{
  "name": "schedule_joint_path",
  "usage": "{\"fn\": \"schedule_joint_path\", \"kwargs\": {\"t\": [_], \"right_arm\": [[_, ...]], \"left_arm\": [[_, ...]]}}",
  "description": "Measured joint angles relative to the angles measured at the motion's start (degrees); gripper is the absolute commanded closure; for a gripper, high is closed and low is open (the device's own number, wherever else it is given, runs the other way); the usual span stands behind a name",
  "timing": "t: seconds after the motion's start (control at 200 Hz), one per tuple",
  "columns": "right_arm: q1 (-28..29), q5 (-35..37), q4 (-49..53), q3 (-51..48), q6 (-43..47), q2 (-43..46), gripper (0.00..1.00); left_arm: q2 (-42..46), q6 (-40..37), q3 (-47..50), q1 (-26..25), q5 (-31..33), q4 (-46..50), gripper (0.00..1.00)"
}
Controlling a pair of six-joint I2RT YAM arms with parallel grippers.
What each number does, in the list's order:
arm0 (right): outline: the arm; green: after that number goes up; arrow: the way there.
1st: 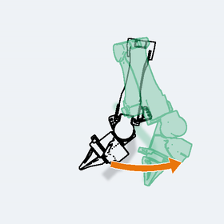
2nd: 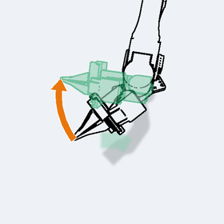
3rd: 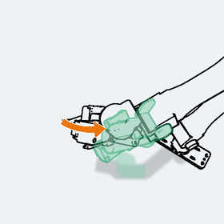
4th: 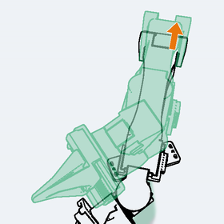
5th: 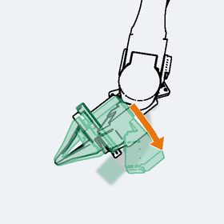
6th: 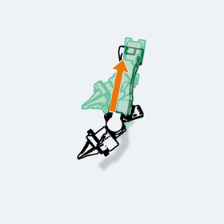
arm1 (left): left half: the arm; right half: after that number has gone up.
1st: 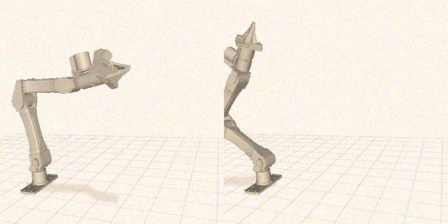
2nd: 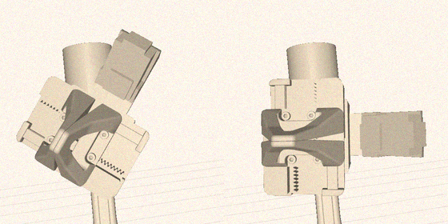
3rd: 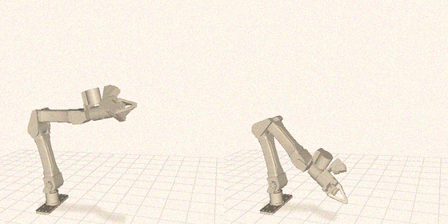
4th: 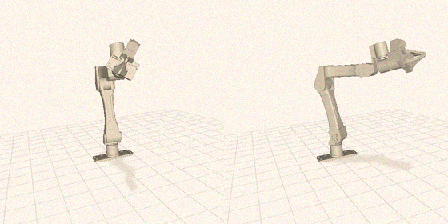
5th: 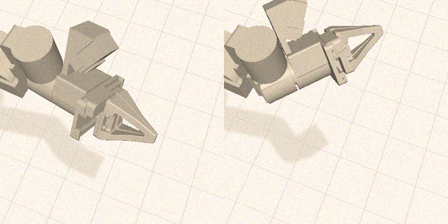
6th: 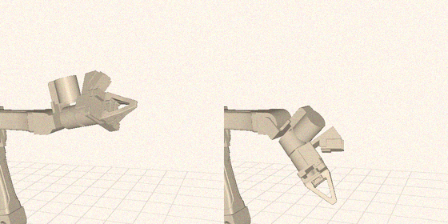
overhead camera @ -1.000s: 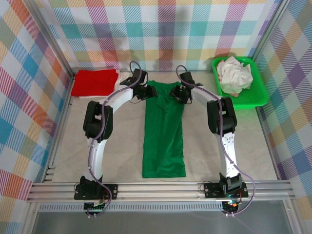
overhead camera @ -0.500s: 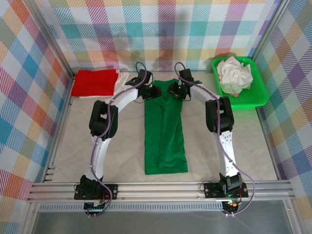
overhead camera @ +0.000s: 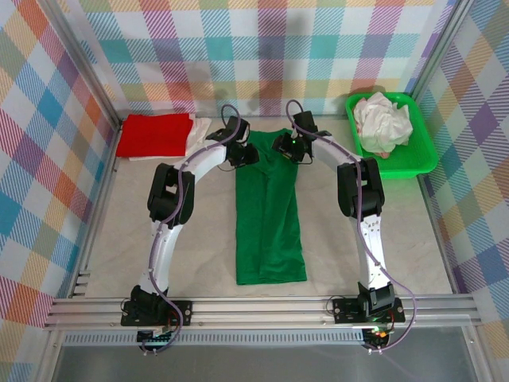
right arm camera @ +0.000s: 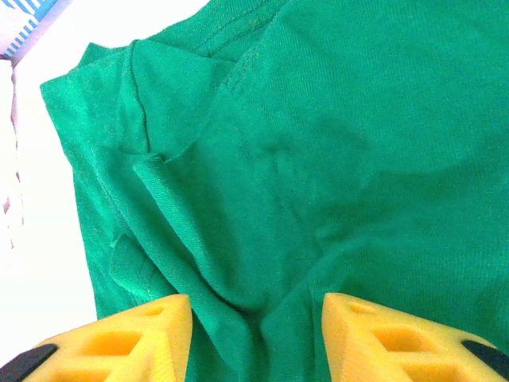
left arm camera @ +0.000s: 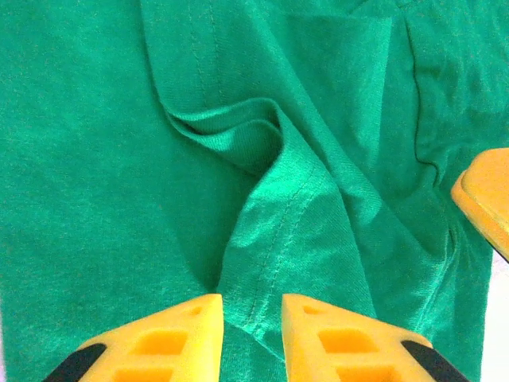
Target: Fold and stack the t-shirts
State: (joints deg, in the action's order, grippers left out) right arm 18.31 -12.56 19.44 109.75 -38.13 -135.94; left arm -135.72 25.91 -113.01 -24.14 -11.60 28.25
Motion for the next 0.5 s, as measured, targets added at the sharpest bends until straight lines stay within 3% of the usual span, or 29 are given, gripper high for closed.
{"fn": "schedule_joint_path", "kwargs": {"t": [0.175, 0.265, 0.5], "right_arm": [[-0.17, -0.15, 0.24, 0.02, -0.02, 0.0, 0.53], [-0.37, -0.15, 0.31, 0.07, -0.02, 0.0, 0.53], [-0.74, -0.15, 1.16, 0.46, -0.26, -0.09, 0.53]], "left_arm": [[-1.05, 0.02, -0.2, -0.83, -1.25, -0.5, 0.75], [-1.27, 0.31, -0.17, -1.27, -1.44, -0.5, 0.88], [-0.81, 0.63, 2.12, -1.57, -1.27, -1.77, 1.0]]}}
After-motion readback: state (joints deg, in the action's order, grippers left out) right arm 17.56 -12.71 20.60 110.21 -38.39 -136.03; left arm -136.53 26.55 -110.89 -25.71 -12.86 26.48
